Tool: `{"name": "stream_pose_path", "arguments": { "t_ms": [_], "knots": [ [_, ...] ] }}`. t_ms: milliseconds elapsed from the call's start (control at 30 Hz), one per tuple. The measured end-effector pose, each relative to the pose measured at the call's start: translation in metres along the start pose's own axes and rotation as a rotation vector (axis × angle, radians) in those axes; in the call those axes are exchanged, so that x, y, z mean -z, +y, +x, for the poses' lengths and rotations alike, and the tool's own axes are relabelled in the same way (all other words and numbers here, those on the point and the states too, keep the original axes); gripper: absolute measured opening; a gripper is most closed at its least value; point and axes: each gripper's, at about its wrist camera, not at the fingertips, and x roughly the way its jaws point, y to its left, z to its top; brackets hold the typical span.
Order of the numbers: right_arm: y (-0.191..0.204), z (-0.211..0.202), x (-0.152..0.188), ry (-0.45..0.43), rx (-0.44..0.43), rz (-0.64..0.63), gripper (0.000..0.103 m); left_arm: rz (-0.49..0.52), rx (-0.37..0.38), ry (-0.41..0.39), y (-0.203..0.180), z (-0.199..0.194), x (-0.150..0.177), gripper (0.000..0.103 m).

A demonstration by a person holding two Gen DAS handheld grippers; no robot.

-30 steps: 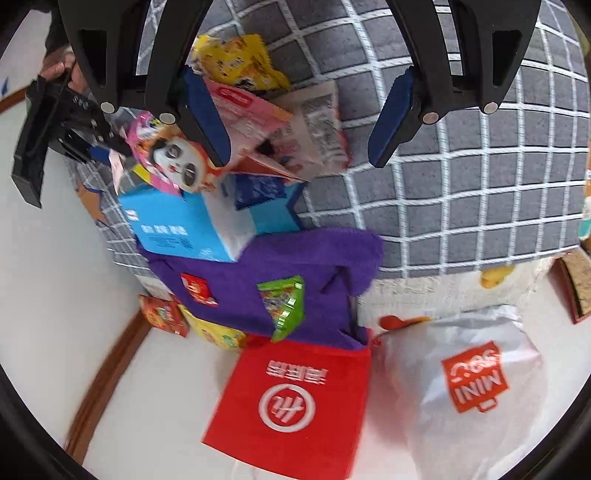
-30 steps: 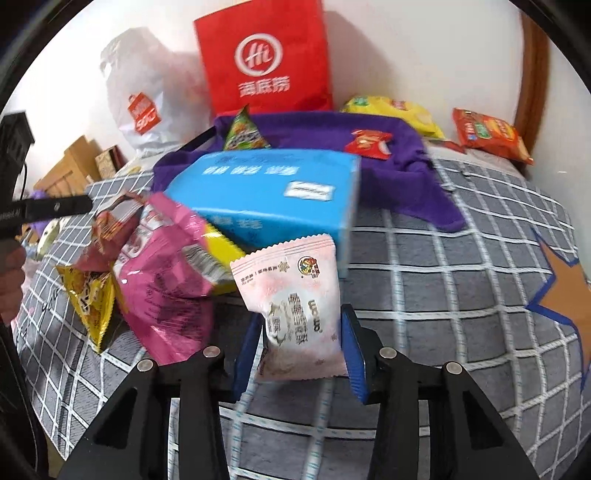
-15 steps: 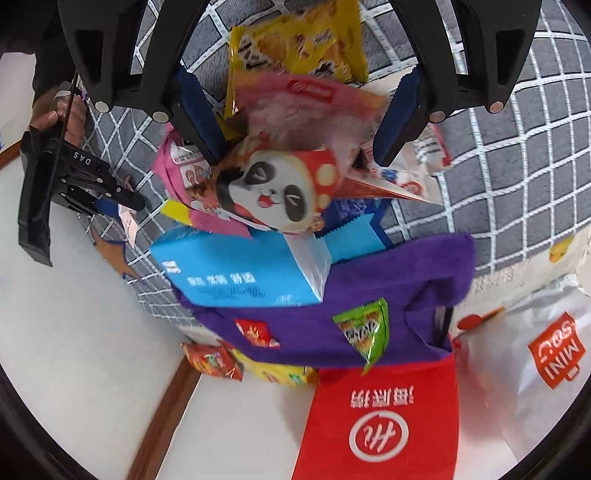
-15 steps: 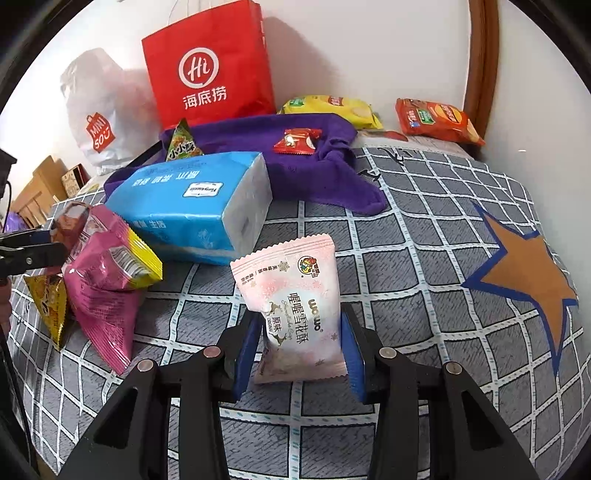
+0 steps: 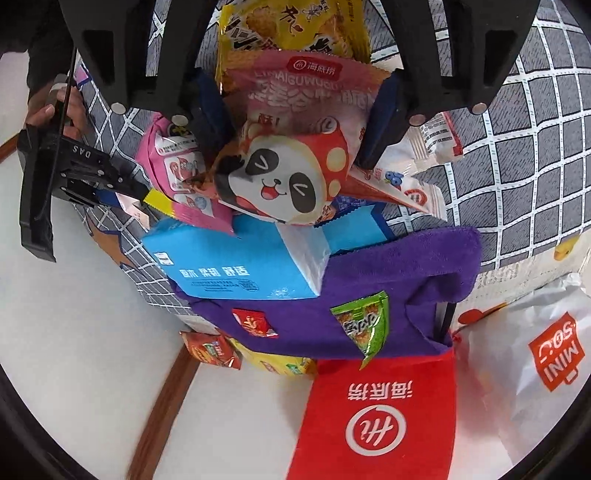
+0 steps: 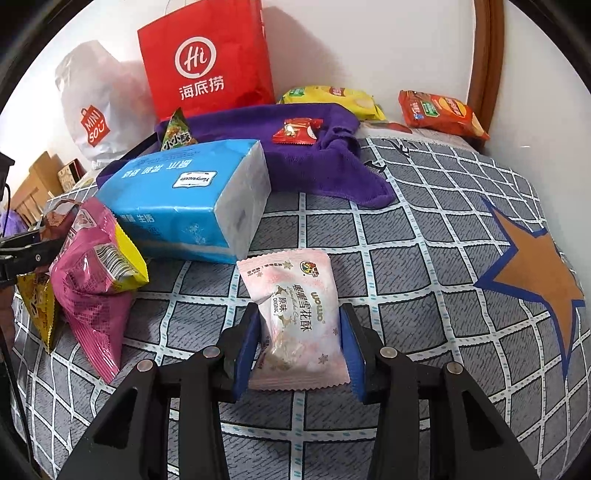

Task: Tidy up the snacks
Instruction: 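Close the right gripper on the pale pink packet while the left grasps the panda packet, then carry the pale pink packet in the right gripper while the left carries the panda packet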

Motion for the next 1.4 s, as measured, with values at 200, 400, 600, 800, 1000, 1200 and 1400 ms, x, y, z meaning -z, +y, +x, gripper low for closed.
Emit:
{"name": "stream_pose_path", "arguments": {
  "t_ms": [200,400,600,800,1000,1200,1400],
  "knots": [
    [0.002,0.001,0.0,0.005,0.006,-0.015,0.043,-0.013,0.031,-0.013,0.002,-0.003,0.004,0.062],
    [0.005,0.0,0.001,0.002,-0.012,-0.041,0.042,-0.057,0.048,-0.045,0.01,-0.009,0.004,0.062],
    [-0.001,-0.005,0.002,-0.018,-0.054,0.0,0.042,-0.088,0.095,-0.057,0.015,-0.011,0.004,0.062],
    [0.002,-0.012,0.003,-0.03,-0.031,0.003,0.042,-0.072,0.109,-0.084,0.011,-0.018,0.003,0.062],
    [0.004,-0.027,-0.004,-0.043,-0.051,0.037,0.042,-0.064,0.15,-0.1,0.008,-0.025,0.003,0.062],
    [0.019,-0.055,-0.021,-0.085,-0.036,0.01,0.041,-0.073,0.155,-0.096,0.01,-0.03,0.001,0.062],
    [0.038,-0.077,-0.049,-0.127,-0.044,-0.021,0.041,-0.031,0.119,-0.113,-0.008,-0.059,-0.007,0.062]
  ]
}}
